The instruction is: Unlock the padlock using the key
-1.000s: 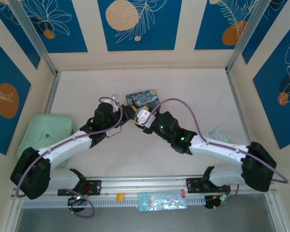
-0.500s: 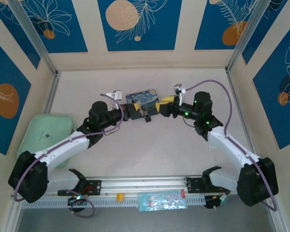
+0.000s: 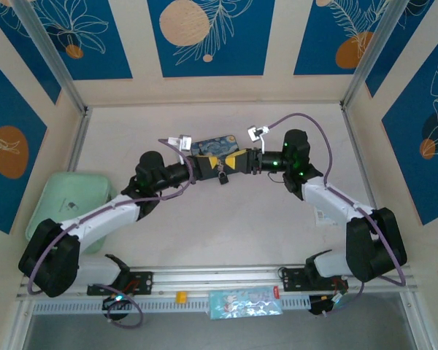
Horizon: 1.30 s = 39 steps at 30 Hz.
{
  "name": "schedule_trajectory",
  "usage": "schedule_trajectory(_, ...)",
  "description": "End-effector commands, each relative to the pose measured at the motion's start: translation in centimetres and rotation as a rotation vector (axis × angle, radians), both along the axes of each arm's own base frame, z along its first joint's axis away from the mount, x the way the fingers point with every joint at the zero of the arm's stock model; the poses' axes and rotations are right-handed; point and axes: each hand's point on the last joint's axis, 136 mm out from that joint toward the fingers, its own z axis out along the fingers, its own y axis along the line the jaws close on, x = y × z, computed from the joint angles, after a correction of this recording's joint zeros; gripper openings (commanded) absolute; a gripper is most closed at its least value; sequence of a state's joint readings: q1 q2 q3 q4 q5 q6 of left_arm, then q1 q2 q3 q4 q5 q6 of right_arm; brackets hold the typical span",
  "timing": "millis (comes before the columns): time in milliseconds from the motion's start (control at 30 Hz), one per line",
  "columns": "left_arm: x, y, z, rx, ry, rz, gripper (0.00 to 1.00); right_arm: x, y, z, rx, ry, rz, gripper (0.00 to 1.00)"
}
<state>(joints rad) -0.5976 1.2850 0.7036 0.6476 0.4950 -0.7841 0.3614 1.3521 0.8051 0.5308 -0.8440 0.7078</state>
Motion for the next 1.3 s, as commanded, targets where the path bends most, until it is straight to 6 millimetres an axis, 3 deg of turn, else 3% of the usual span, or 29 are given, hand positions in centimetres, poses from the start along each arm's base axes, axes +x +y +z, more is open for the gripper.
schedule_trajectory(0, 0.0, -0.2, 2.5, -0.049, -0.062, -0.024, 0.0, -0.4, 0.4, 0.9, 0.015, -0.028, 0.035, 0.38)
schedule_trajectory(167, -0.1, -0.4, 3.0, -0.081, -0.066, -0.04, 0.0, -0.4, 1.1, 0.3, 0.011, -0.014, 0.049, 0.37)
schedule_trajectory(633, -0.8, -1.0, 2.7, -0.118, -0.043, -0.066, 0.0, -0.4, 2.1, 0.3, 0.024, -0.022, 0.072, 0.2)
schedule_trajectory(1033, -1.7, -2.0, 1.5, -0.099, -0.01, -0.11, 0.0, 0.1, 1.6, 0.6, 0.028, -0.033, 0.041, 0.21)
schedule_trajectory(1100, -1.9, -2.0, 1.6, -0.093, -0.012, -0.112, 0.0, 0.2, 1.4, 0.6, 0.027, -0.035, 0.034, 0.17)
schedule_trajectory(1200, -2.0, -2.0, 1.7, -0.086, -0.016, -0.119, 0.0, 0.2, 1.3, 0.4, 0.021, -0.03, 0.035, 0.0)
schedule_trajectory(1267, -2.1, -2.1, 1.9, -0.085, -0.018, -0.125, 0.0, 0.2, 1.3, 0.2, 0.013, -0.026, 0.033, 0.0)
